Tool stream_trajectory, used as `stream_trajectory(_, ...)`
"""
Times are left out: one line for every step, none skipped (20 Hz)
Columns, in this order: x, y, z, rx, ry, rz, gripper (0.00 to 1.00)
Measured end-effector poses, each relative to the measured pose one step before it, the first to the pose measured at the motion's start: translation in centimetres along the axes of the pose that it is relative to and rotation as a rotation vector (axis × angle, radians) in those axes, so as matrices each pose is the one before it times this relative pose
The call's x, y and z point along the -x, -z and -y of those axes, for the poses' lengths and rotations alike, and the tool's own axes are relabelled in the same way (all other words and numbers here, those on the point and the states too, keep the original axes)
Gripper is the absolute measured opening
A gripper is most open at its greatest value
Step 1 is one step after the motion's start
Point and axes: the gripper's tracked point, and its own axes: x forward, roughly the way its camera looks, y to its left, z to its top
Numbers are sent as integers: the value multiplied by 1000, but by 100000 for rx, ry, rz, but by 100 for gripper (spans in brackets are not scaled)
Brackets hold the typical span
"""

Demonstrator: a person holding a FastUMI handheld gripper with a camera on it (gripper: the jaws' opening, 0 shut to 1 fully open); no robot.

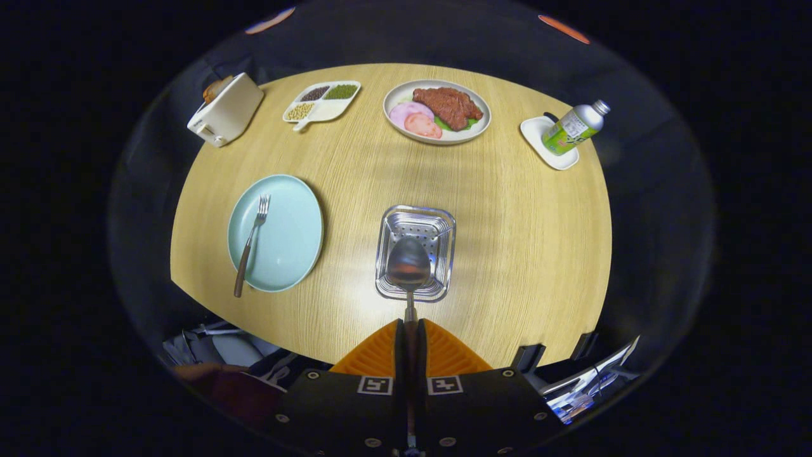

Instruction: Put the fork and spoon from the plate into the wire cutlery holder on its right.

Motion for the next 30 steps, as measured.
stream_trajectory(-505, -291, 58, 143, -25, -1952, 5)
stream_trajectory(-407, -195, 45, 31, -339, -2061, 5)
stream_trajectory(-367, -41, 170, 187, 202, -2088, 5)
stream_trajectory(-212, -405, 206, 401, 512, -1106, 5)
stream_trajectory(-432, -314, 62, 50, 20, -1031, 5)
stream_trajectory(-244, -350, -72, -68, -40, -814, 5)
stream_trajectory(-342, -324, 130, 251, 435, -449, 5)
stream_trajectory(-308, -356, 134, 656, 413, -301, 5)
stream_trajectory(-495, -368, 77, 23, 869, -207, 5)
stream_trajectory(-303, -243, -28, 252, 357, -130, 5)
stream_trajectory(-378, -319, -23, -203, 113, 93, 5)
stream_trajectory(-277, -248, -199, -325, -447, -176, 5)
stream_trajectory(-344, -136, -55, -68, -158, 76, 6)
stream_trajectory(-268, -88, -6, -5, 248, -406, 6)
stream_trajectory(-224, 52, 33, -322, -327, -33, 5)
stream_trajectory(-157, -135, -211, -446, -222, -136, 5)
stream_trajectory(-159, 89, 133, -137, 684, 20, 8)
stream_trajectory(89, -30, 30, -174, 421, 251, 9)
stream_trajectory(395, 30, -205, -357, -611, 1087, 13)
stream_trajectory(675, -93, -192, -1026, -1114, 1555, 13)
stream_trajectory(701, -145, 8, -1687, -226, 2043, 18)
stream_trajectory(883, -228, 47, -844, 171, 2803, 26)
stream_trajectory(1153, -437, 9, -1019, 586, 4354, 39)
stream_trajectory(1239, -416, -426, -881, -353, 4673, 48)
stream_trajectory(1208, -710, -572, -768, 189, 5346, 64)
stream_trajectory(1121, -590, -857, 57, -463, 5680, 73)
stream_trajectory(1024, -844, -947, 118, -288, 6329, 86)
stream_trajectory(794, -494, -855, -810, 622, 5502, 93)
stream_trajectory(619, -705, -1090, -2150, 418, 5817, 99)
stream_trajectory(558, -278, -1440, -1782, -1258, 4738, 99)
